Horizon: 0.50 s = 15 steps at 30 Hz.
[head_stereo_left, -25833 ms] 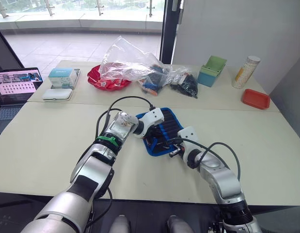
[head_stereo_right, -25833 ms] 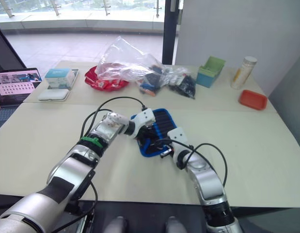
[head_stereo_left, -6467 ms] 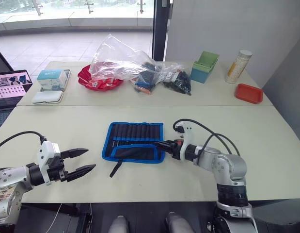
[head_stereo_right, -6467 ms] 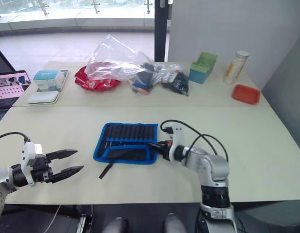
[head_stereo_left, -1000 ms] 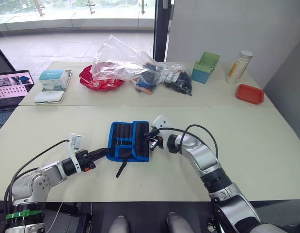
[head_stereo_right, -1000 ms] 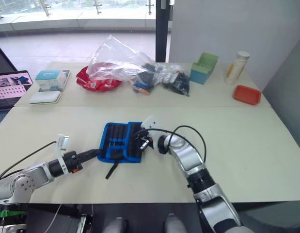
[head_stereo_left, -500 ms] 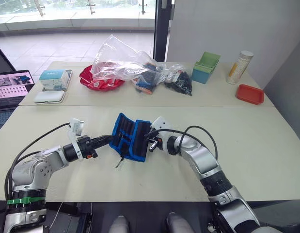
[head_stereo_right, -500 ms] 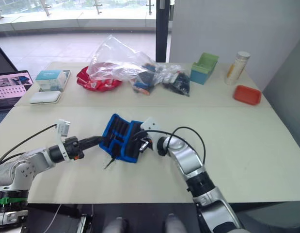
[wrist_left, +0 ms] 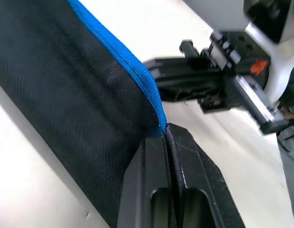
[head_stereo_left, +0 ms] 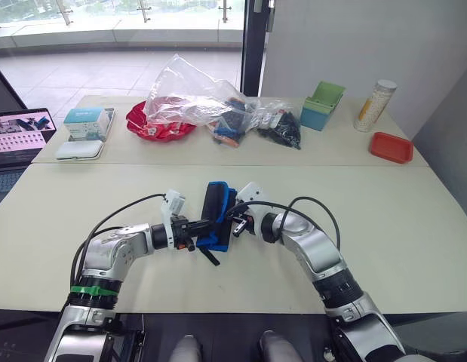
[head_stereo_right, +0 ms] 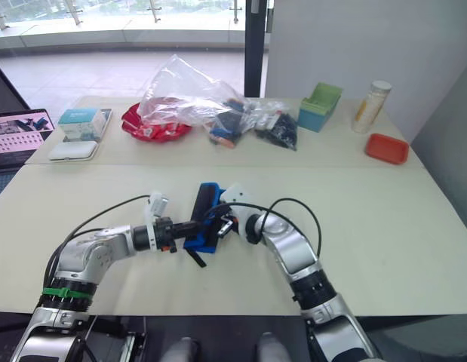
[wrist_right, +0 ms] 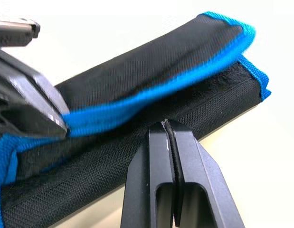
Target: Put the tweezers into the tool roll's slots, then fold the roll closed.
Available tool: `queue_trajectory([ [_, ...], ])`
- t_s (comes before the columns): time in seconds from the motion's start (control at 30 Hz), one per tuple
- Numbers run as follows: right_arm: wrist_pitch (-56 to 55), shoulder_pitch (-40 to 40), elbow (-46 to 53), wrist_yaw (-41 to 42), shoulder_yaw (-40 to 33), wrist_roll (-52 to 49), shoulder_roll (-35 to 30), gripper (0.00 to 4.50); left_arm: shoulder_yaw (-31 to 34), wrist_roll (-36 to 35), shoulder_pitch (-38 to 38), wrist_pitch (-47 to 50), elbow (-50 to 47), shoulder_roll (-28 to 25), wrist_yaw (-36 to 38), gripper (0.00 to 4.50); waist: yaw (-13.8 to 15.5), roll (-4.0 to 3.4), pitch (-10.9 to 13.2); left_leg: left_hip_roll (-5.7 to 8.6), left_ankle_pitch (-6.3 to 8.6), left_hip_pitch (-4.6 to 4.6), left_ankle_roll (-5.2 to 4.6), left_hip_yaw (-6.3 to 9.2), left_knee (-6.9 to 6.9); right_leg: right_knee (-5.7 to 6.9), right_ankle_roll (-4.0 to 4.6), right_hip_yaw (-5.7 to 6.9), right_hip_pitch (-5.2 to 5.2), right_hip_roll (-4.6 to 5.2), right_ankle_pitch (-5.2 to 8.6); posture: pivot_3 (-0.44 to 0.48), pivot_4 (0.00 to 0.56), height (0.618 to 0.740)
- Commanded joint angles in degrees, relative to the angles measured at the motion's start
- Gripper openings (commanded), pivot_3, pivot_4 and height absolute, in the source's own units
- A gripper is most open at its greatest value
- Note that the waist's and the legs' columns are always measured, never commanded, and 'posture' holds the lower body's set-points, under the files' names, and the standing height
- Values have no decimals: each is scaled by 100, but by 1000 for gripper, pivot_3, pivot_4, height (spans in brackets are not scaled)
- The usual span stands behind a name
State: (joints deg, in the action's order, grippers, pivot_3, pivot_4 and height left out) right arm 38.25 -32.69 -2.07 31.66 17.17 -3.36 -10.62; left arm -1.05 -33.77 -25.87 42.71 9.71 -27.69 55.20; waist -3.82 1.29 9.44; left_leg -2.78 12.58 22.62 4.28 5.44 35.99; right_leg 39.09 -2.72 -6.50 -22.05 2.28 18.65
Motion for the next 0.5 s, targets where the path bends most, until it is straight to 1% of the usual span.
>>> queue_trajectory([
  [0.03, 323, 178, -107, -36, 20, 25, -86, 0, -246, 264, -102, -11, 255, 103, -2, 61, 18, 0, -2, 1, 0, 0, 0, 0, 1, 0, 0, 0, 1, 0, 0, 0, 150, 740],
  [0.1, 342, 174, -43, -52, -11, -1, -76, 0, -300, 346, -190, 39, 383, 169, -54, 61, 43, -1, -5, 2, 0, 0, 0, 0, 3, -1, 0, 0, 4, 1, 0, 0, 150, 740],
  [0.17, 368, 155, 116, -33, -78, -50, -99, 0, -414, 605, -294, -106, 651, 259, -173, 61, 73, -2, -7, 3, 0, 0, 0, 0, 7, -2, 0, 0, 8, 1, 0, 0, 150, 740],
  [0.23, 311, 115, 441, 121, -270, -240, -174, 0, -533, 770, -334, -172, 782, 301, -176, 61, 114, -2, -7, 5, -1, -1, 0, 0, 12, -2, -1, -1, 10, 1, 0, 0, 150, 740],
  [0.3, 392, 66, 722, 282, -499, -497, -247, 0, -603, 849, -324, -165, 791, 303, -153, 61, 138, -2, -7, 6, -1, 0, 1, 0, 14, -3, -1, -2, 12, 1, 0, 0, 150, 740],
  [0.4, 413, -163, 1019, 596, -912, -885, -532, 0, -707, 978, -255, -218, 813, 290, -193, 61, 147, -3, -7, 7, -1, 4, 1, 0, 18, -4, -2, -3, 12, 2, -1, 0, 150, 740],
  [0.5, 368, -341, 1017, 792, -926, -1130, -550, 0, -681, 912, -195, -156, 747, 318, -162, 61, 132, -4, -8, 7, -1, 3, 1, 1, 19, -4, -3, -2, 13, 3, -1, 0, 150, 740],
])
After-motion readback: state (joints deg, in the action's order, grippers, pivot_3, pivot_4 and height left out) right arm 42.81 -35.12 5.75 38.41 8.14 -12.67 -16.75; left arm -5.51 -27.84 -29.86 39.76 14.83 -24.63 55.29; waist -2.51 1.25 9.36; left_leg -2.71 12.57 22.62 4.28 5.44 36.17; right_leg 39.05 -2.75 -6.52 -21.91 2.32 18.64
